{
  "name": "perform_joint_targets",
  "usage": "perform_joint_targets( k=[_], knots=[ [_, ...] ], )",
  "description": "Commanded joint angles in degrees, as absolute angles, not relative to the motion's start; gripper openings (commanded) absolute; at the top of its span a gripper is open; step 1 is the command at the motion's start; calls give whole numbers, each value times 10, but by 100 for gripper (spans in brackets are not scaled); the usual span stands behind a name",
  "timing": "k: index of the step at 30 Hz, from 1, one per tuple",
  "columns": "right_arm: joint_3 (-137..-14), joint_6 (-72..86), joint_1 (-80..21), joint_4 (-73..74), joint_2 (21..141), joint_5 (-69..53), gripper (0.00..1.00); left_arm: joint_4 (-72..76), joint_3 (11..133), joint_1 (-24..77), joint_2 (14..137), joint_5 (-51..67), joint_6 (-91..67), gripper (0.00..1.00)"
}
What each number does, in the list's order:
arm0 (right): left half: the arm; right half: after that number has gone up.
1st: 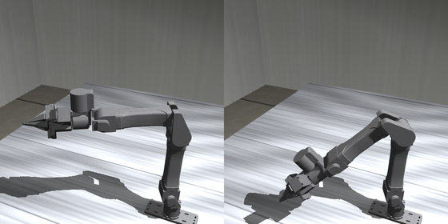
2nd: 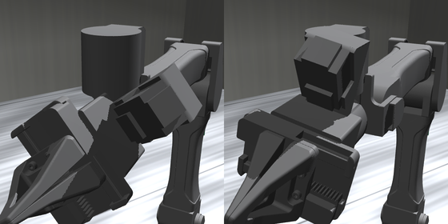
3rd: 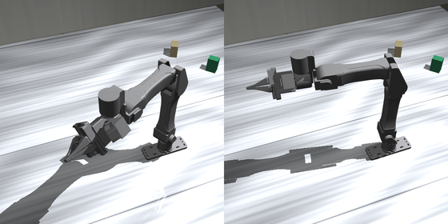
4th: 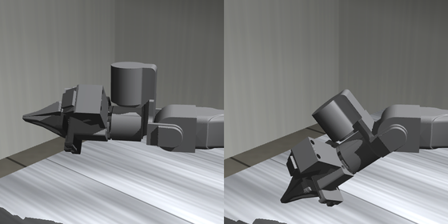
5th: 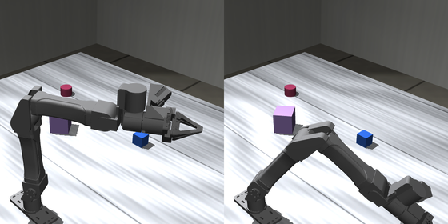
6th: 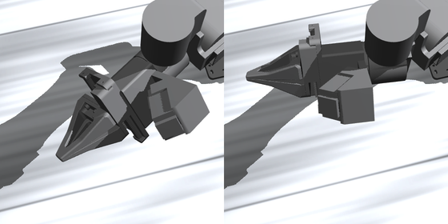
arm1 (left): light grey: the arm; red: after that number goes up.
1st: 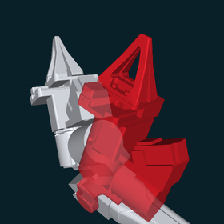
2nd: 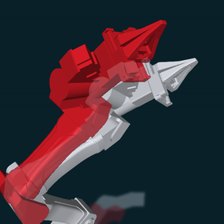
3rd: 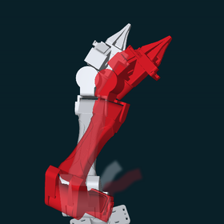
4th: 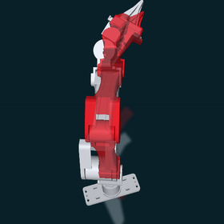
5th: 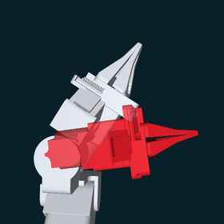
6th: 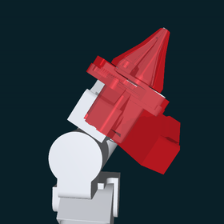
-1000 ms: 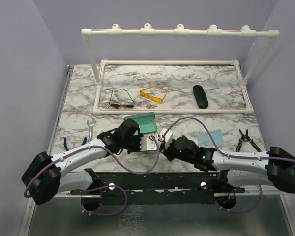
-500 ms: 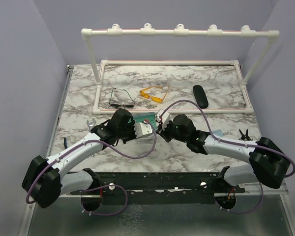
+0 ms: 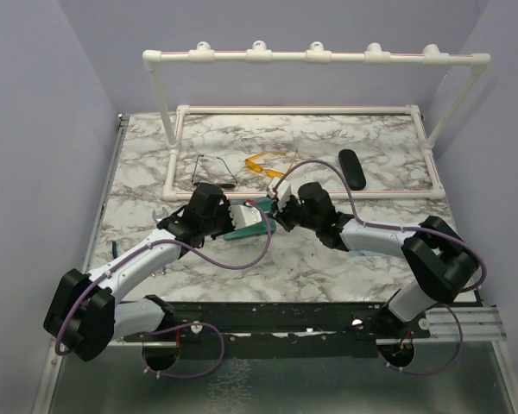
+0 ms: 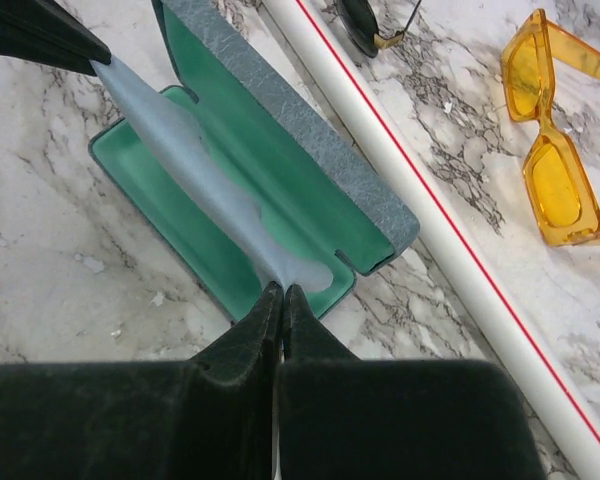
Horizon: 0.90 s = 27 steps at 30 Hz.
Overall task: Organize the sunglasses
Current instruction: Place the glasses cleaning cloth in the sunglasses case.
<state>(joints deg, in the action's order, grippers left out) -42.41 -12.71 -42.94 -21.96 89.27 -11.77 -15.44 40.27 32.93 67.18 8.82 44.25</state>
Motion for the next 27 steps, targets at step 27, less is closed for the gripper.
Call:
perform_joint_targets(
  k=[27],
  knots=[
    [-465,-265,-411,-195,982,-188,1,-37,295,310,701,126,513,0]
  ],
)
